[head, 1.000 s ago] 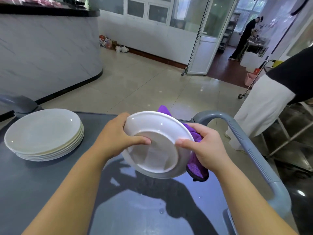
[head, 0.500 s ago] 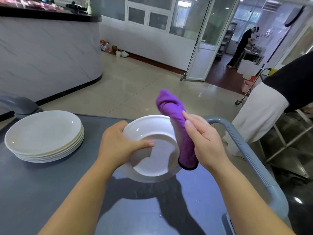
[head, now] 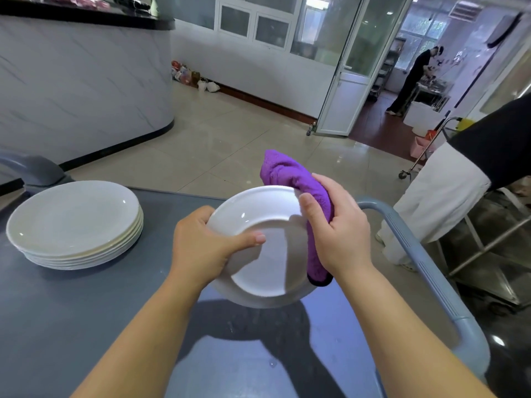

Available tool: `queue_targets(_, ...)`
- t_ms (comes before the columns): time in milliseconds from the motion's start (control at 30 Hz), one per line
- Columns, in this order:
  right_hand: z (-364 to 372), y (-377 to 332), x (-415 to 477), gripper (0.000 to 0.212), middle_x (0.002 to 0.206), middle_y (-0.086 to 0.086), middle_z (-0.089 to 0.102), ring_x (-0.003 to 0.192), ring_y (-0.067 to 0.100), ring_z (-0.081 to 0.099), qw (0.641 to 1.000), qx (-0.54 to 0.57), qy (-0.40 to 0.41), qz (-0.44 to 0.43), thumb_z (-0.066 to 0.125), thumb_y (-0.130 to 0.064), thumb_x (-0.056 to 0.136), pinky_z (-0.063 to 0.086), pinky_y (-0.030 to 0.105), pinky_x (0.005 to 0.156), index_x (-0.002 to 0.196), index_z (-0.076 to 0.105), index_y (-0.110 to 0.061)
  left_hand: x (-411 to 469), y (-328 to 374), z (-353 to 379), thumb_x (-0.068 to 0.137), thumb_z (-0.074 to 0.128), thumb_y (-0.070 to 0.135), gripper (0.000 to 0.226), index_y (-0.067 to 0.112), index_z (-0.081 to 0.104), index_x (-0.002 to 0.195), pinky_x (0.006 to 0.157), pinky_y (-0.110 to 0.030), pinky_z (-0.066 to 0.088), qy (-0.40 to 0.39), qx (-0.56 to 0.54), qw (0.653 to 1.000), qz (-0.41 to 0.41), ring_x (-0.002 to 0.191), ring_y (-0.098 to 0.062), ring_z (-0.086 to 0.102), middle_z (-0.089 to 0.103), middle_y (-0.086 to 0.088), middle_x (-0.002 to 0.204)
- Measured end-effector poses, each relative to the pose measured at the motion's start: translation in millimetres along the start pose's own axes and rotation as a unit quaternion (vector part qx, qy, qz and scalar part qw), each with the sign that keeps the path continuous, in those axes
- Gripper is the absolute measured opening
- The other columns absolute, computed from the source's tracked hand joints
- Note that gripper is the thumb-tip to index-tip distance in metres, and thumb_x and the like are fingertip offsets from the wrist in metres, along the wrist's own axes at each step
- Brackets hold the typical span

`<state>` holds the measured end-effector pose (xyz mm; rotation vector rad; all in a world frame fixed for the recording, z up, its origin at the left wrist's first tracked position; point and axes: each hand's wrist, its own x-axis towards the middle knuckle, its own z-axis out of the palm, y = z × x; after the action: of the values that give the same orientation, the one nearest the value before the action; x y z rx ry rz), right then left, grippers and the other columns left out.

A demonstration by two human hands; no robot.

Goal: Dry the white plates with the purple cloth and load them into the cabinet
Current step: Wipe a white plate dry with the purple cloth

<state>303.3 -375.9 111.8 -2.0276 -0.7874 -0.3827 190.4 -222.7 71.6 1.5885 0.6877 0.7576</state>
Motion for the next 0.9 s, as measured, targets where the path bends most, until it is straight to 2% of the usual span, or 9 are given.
queue_targets(67, 2.8, -0.9, -4.6, 0.029, 0.100, -0.024, 0.063, 0.095, -0.001, 0.056, 0.998, 0.038, 0.027, 0.041, 0.042, -0.061, 0.088, 0.042, 0.024, 0.080, 0.109, 0.057, -0.048, 0.2, -1.1, -1.1, 0.027, 0.090, 0.049, 0.064, 0.010, 0.060, 0.067, 0.050, -0.032, 0.044, 0.010, -0.018, 1.000, -0.006, 0.056, -0.012, 0.056, 0.059, 0.007, 0.059)
queue_targets(133, 8.3, 0.9, -11.0, 0.016, 0.087, -0.032, 0.062, 0.088, -0.006, 0.057, 0.990, 0.082, 0.064, 0.097, 0.044, -0.056, 0.093, 0.043, 0.021, 0.073, 0.103, 0.055, -0.048, 0.6, -0.8, -2.0, 0.027, 0.090, 0.050, 0.067, 0.009, 0.062, 0.071, 0.055, -0.035, 0.050, 0.012, -0.026, 1.000, -0.008, 0.062, -0.015, 0.061, 0.064, 0.001, 0.067)
queue_targets(200, 13.8, 2.8, -17.5, 0.020, 0.082, -0.036, 0.060, 0.082, -0.012, 0.055, 0.976, 0.116, 0.105, 0.149, 0.044, -0.049, 0.098, 0.040, 0.017, 0.067, 0.104, 0.057, -0.037, -0.8, -0.2, -1.2, 0.032, 0.096, 0.042, 0.062, 0.010, 0.062, 0.073, 0.056, -0.034, 0.052, 0.013, -0.030, 0.999, -0.014, 0.066, -0.015, 0.063, 0.065, 0.002, 0.070)
queue_targets(267, 19.8, 5.3, -22.5, 0.026, 0.081, -0.027, 0.062, 0.079, -0.009, 0.056, 0.959, 0.148, 0.141, 0.197, 0.042, -0.048, 0.099, 0.041, 0.021, 0.068, 0.105, 0.059, -0.029, -0.9, -0.8, 0.7, 0.043, 0.096, 0.033, 0.053, 0.011, 0.064, 0.079, 0.058, -0.033, 0.054, 0.022, -0.055, 0.998, -0.034, 0.073, -0.017, 0.066, 0.068, 0.002, 0.078)
queue_targets(467, 29.6, 4.9, -30.3, 0.022, 0.091, -0.019, 0.062, 0.085, -0.002, 0.058, 0.917, 0.204, 0.184, 0.289, 0.038, -0.052, 0.098, 0.044, 0.025, 0.069, 0.097, 0.054, -0.037, -1.2, 2.1, 8.8, 0.053, 0.092, 0.027, 0.046, 0.011, 0.062, 0.083, 0.055, -0.028, 0.051, 0.049, -0.129, 0.988, -0.061, 0.071, -0.015, 0.066, 0.069, 0.000, 0.082)
queue_targets(600, 20.4, 10.9, -20.9, 0.026, 0.086, -0.010, 0.063, 0.078, 0.007, 0.059, 0.925, 0.207, 0.150, 0.282, 0.044, -0.048, 0.098, 0.044, 0.022, 0.063, 0.090, 0.058, -0.027, -5.1, -6.4, 12.3, 0.057, 0.090, 0.027, 0.043, 0.016, 0.066, 0.091, 0.060, -0.031, 0.056, 0.022, -0.168, 0.980, -0.105, 0.078, -0.020, 0.071, 0.073, 0.000, 0.085)
queue_targets(733, 1.5, 11.2, -2.8, 0.027, 0.078, -0.006, 0.062, 0.063, -0.003, 0.053, 0.957, 0.172, 0.099, 0.210, 0.050, -0.040, 0.097, 0.040, 0.007, 0.054, 0.086, 0.061, -0.019, 8.8, -1.2, -1.1, 0.056, 0.090, 0.016, 0.045, 0.021, 0.069, 0.095, 0.058, -0.028, 0.056, -0.088, -0.091, 0.989, -0.072, 0.077, -0.016, 0.071, 0.074, 0.006, 0.083)
queue_targets(800, -2.3, 5.8, 3.4, 0.023, 0.076, -0.009, 0.061, 0.062, -0.005, 0.053, 0.965, 0.169, 0.076, 0.185, 0.052, -0.038, 0.097, 0.041, 0.008, 0.056, 0.083, 0.060, -0.023, 11.9, 2.5, -3.7, 0.055, 0.091, 0.015, 0.047, 0.023, 0.068, 0.095, 0.063, -0.030, 0.058, -0.083, -0.087, 0.992, -0.041, 0.079, -0.014, 0.070, 0.073, 0.006, 0.087)
queue_targets(900, 0.4, 1.7, 5.4, 0.018, 0.073, -0.017, 0.060, 0.065, -0.008, 0.055, 0.959, 0.182, 0.127, 0.178, 0.052, -0.040, 0.097, 0.041, 0.008, 0.060, 0.083, 0.058, -0.031, 11.7, 5.6, 1.2, 0.045, 0.094, 0.024, 0.052, 0.024, 0.069, 0.091, 0.064, -0.030, 0.056, -0.037, -0.129, 0.991, -0.017, 0.081, -0.015, 0.071, 0.074, 0.005, 0.088)
